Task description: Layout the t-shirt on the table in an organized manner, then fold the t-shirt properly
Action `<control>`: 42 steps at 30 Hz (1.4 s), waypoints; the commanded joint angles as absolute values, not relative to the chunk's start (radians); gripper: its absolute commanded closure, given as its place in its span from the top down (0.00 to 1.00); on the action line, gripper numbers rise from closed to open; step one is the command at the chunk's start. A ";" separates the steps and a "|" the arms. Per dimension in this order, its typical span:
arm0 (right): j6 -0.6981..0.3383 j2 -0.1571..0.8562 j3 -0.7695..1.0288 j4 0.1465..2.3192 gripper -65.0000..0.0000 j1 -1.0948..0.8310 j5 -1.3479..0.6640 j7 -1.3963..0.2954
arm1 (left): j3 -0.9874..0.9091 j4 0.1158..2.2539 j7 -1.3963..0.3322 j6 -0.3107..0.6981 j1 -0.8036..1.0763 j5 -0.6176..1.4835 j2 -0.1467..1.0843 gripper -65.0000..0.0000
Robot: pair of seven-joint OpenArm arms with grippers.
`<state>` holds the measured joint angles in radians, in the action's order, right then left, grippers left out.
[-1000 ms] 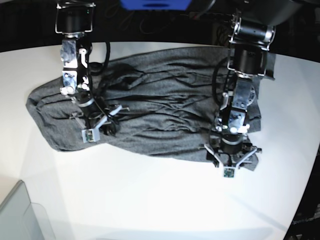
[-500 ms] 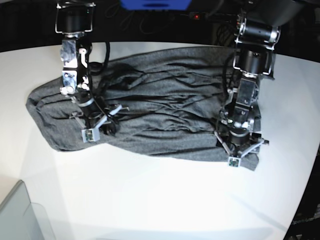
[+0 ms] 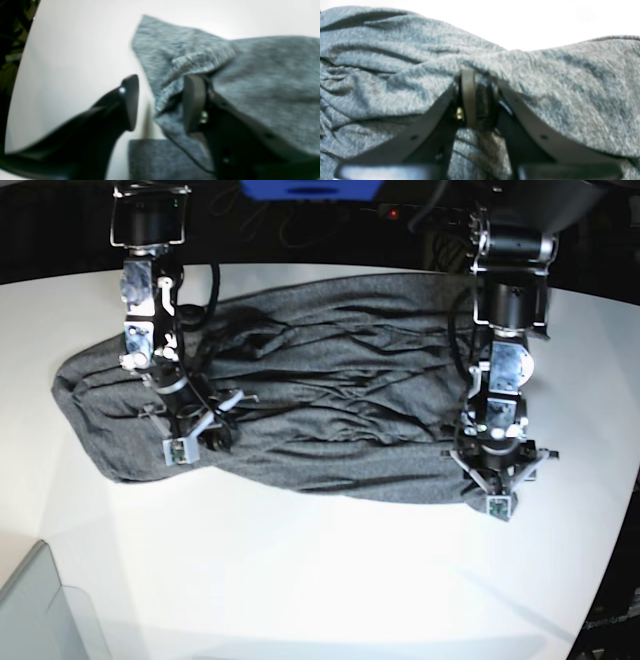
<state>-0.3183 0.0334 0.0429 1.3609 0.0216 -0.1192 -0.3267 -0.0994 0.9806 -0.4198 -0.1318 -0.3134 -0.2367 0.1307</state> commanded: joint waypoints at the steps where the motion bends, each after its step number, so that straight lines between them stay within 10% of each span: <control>1: -0.328 0.036 0.044 1.376 0.11 0.039 -0.128 -0.300 | -0.110 0.992 -0.403 -0.140 -0.341 -0.245 0.133 0.33; 21: -0.328 0.035 0.041 1.376 0.11 0.039 -0.128 -0.300 | -0.503 1.087 -0.400 -0.139 -0.288 -0.022 0.079 0.24; 31: -0.328 0.031 0.039 1.376 0.11 0.038 -0.128 -0.300 | -0.226 1.383 -0.409 -0.147 -0.185 -0.042 0.085 0.24; 42: -0.328 0.036 0.044 1.377 0.11 0.035 -0.128 -0.300 | -0.041 1.228 -0.404 -0.147 -0.228 -0.318 0.076 0.64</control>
